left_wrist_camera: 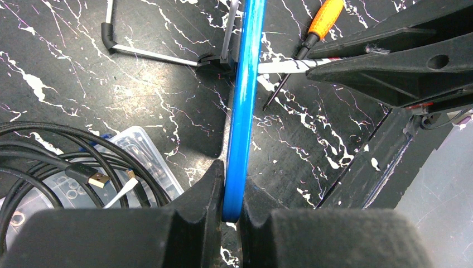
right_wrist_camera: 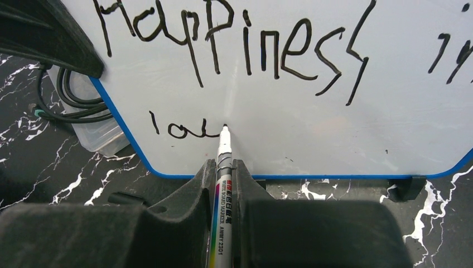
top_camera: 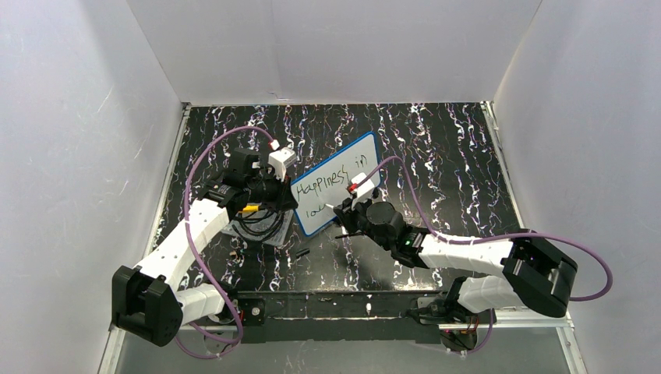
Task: Write a sentence on the whiteboard
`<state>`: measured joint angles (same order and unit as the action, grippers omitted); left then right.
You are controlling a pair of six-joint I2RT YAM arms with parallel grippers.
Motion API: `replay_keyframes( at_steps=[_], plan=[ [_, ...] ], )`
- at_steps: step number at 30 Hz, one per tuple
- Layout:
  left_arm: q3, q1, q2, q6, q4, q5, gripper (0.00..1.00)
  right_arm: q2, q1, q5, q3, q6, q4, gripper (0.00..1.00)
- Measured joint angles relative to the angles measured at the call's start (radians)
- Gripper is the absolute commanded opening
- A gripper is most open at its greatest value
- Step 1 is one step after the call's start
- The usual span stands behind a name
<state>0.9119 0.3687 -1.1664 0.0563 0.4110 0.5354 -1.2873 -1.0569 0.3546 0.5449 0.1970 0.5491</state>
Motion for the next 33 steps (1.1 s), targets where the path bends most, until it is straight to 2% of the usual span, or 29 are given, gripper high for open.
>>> replay_keyframes(
  at_steps=[33],
  plan=[
    [0.000,0.000,0.000,0.000,0.000,0.000,0.00,-0.009,0.001,0.013,-0.005,0.036,-0.001,0.01]
  ],
)
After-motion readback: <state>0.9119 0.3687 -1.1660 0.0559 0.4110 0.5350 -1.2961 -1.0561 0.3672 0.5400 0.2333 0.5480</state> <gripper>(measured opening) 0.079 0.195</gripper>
